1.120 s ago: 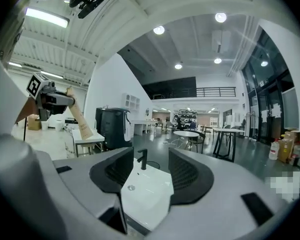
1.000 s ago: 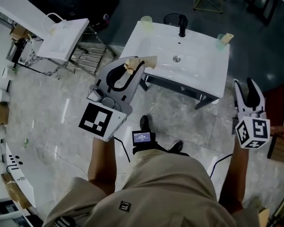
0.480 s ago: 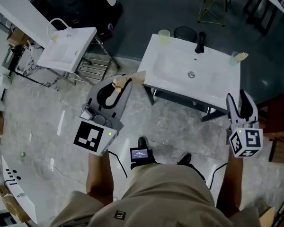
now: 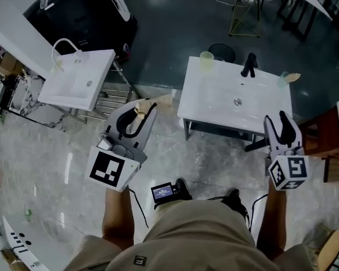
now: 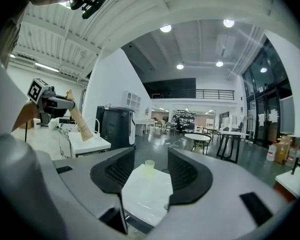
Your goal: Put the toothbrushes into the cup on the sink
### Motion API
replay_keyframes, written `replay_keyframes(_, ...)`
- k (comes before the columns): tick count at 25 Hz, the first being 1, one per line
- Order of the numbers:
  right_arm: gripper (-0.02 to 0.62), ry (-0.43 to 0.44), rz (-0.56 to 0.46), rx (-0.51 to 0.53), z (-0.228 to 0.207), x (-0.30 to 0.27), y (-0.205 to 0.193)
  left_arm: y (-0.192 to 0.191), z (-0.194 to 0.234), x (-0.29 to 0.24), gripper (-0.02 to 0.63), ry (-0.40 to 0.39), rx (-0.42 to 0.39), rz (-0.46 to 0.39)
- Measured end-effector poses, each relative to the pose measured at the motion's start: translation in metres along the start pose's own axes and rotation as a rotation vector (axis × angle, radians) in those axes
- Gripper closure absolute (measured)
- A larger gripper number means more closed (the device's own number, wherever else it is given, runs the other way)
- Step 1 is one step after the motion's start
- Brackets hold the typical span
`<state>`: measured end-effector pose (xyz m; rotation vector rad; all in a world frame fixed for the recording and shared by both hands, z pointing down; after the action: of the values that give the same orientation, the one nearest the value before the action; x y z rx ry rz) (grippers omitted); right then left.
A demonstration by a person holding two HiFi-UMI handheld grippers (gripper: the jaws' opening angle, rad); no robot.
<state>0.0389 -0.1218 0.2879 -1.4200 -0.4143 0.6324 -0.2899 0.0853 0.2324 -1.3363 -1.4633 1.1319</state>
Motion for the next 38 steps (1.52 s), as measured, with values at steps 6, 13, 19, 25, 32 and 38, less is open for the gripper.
replay_keyframes(6,0.393,-0.013,0.03,0.029,0.03,-0.002,0.01,-0.007,0.03,0.005,0.545,-0.03,0.018,-0.037)
replay_keyframes(13,0.394,-0.049,0.045,0.017,0.015,-0.018,0.0,-0.02,0.041,-0.025,0.545,-0.063,0.017,-0.035)
replay_keyframes(19,0.394,-0.041,0.018,0.0,-0.01,-0.04,-0.004,-0.023,0.039,-0.059,0.545,-0.059,0.014,-0.019)
replay_keyframes(25,0.396,-0.043,0.018,-0.004,-0.046,-0.063,-0.005,-0.032,0.043,-0.115,0.545,-0.065,0.014,0.005)
replay_keyframes(32,0.397,-0.034,0.057,-0.039,-0.093,-0.102,-0.014,-0.05,0.056,-0.213,0.545,-0.087,0.033,0.042)
replay_keyframes(38,0.397,-0.044,0.09,-0.074,-0.135,-0.136,-0.05,-0.094,0.061,-0.301,0.545,-0.105,0.045,0.08)
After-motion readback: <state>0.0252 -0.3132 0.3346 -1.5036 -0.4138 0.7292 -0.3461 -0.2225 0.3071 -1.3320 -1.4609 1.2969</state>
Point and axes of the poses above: the fingertips, and each gripper's own axes: x backward along the fingers, z to its left, y out of its top, the point moved 9 cm from there along x, backward along the fingers, and after that the axes turned 5 degrees about -z, right-handed, at the moved point
